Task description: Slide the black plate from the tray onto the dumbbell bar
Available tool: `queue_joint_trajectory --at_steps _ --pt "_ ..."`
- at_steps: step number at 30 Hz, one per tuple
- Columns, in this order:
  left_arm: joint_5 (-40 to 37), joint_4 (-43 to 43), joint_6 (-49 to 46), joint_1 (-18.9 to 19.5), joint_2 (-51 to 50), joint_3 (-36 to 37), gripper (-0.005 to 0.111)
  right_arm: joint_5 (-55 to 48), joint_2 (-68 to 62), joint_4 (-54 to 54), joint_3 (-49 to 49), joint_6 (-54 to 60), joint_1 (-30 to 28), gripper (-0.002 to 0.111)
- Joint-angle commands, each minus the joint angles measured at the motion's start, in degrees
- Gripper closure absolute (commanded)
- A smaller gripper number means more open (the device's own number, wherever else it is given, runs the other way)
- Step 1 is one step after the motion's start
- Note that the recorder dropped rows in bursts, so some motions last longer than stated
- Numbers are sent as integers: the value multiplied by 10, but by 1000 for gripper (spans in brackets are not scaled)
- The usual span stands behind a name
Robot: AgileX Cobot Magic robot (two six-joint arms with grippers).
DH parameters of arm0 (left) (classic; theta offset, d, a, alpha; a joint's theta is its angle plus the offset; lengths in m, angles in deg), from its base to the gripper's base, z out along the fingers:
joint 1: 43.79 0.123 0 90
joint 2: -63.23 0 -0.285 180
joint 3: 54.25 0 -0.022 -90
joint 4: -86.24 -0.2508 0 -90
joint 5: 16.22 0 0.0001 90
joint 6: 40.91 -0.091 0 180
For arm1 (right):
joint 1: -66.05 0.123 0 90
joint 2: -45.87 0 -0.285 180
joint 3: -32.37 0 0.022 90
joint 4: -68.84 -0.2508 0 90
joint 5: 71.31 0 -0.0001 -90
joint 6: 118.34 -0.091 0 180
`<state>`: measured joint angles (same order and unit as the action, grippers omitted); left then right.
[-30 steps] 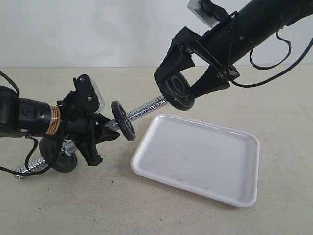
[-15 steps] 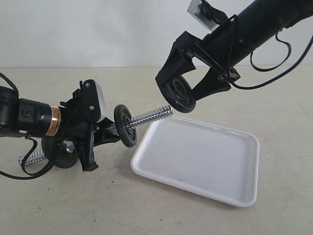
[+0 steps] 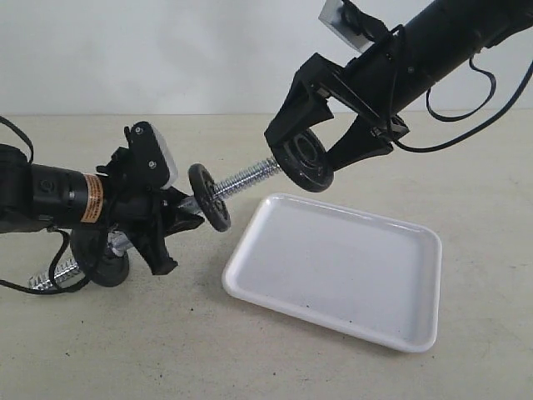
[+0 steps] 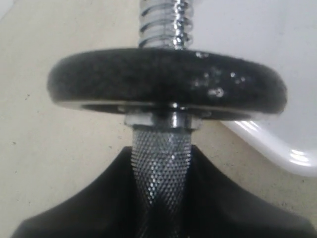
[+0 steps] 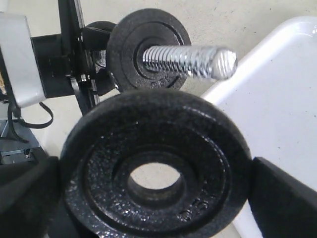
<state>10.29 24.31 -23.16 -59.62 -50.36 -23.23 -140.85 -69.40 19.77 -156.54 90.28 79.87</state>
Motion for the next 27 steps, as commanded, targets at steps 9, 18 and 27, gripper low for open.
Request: queue_joint_trajectory --at_steps 9,18,27 --pt "109 272 30 -1 21 -13 102 -4 8 -24 -6 13 -1 107" --pt "83 252 47 -1 62 -13 102 -4 8 -24 -6 16 -1 107" --pt "27 219 47 -1 173 1 102 -4 8 -24 -6 16 -1 107"
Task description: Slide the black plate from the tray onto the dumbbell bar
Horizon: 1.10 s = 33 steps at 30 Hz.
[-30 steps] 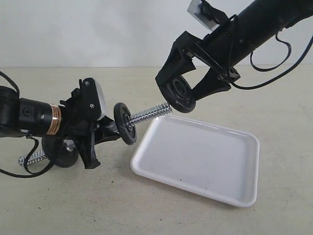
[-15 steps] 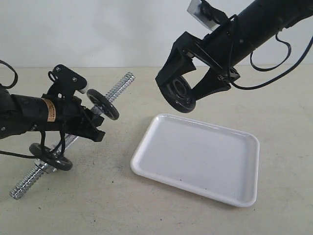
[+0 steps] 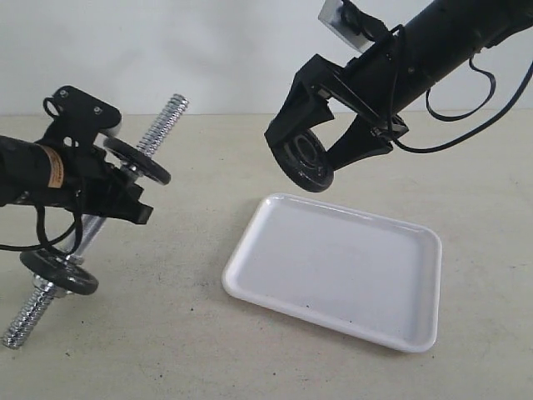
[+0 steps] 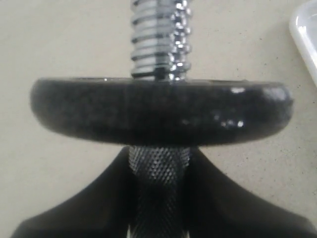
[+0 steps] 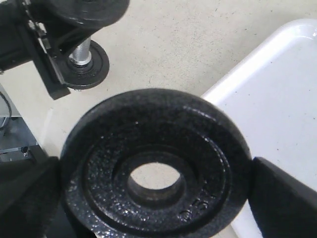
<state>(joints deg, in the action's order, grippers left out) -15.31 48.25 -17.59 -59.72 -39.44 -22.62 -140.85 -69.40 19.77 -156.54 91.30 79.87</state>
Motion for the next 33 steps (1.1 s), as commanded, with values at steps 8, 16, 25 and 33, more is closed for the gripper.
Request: queue_joint_trajectory --at_steps 8,16,25,33 --pt "346 -29 -20 0 105 65 102 -4 8 -24 -6 5 -1 107" --pt "416 -29 -62 0 105 131 102 -4 8 -24 -6 7 -1 107" --pt "497 -75 -80 0 105 133 102 -4 8 -31 -6 23 -1 107" --pt "576 -155 -159 0 105 133 102 -4 8 -32 -6 24 0 107"
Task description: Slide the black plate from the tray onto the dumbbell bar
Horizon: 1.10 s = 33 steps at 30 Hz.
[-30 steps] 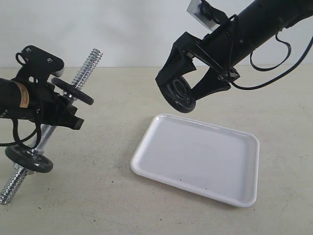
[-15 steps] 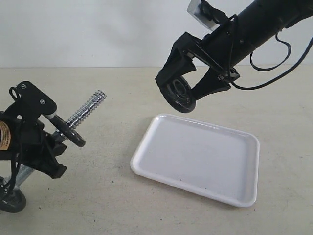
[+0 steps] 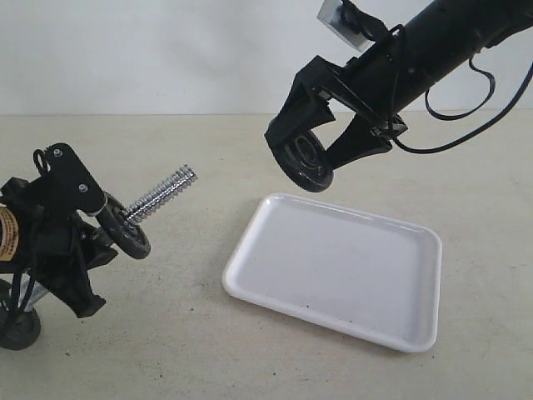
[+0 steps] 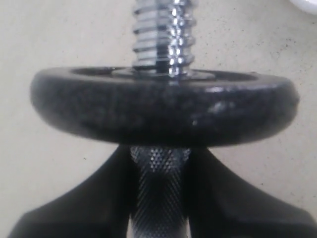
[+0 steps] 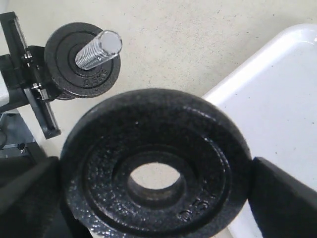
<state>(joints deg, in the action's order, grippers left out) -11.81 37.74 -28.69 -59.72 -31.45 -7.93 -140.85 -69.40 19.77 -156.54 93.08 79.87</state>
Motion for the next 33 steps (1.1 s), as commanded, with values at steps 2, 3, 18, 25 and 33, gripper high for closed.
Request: queue_joint_trajectory --at_steps 2,3,18,25,33 --pt "551 -48 -59 0 25 -16 102 -4 8 -33 -5 6 0 107" --pt "551 -50 -59 0 25 -17 102 -4 8 -38 -5 6 0 107" --pt "599 -48 -79 0 25 -18 102 -4 -18 -89 -5 43 68 107" --pt "605 -53 -79 0 25 -18 102 -4 -40 -125 -5 69 67 107" --pt "605 -64 -79 0 25 -18 102 -4 -52 -174 -5 116 67 107"
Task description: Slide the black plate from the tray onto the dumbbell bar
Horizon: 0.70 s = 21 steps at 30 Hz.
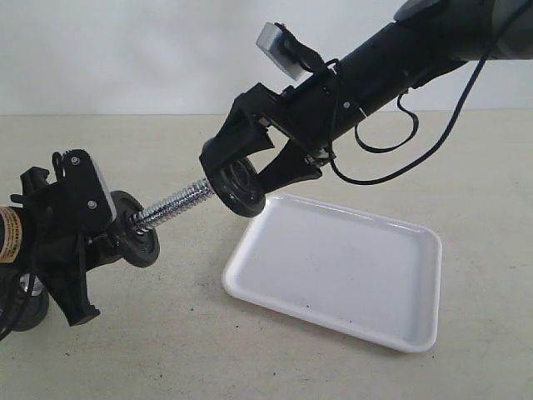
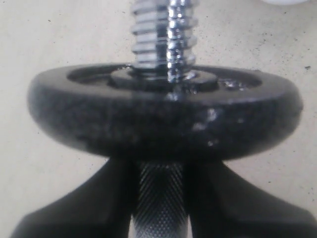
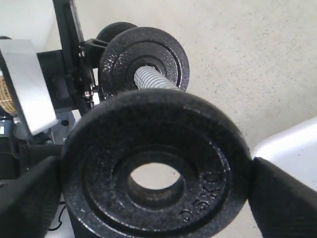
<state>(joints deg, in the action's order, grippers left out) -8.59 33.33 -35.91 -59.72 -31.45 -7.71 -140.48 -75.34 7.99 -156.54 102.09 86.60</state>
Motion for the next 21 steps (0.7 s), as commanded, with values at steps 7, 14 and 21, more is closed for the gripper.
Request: queue_joint_trajectory --at_steps 7,14,21 --pt "575 -26 -7 0 25 -20 102 -8 8 -58 -5 26 0 107" --pt "577 -47 -7 0 25 -20 102 -8 8 -79 -5 63 15 107" --pt "570 -47 -7 0 25 -19 102 -8 8 -79 -5 113 23 107"
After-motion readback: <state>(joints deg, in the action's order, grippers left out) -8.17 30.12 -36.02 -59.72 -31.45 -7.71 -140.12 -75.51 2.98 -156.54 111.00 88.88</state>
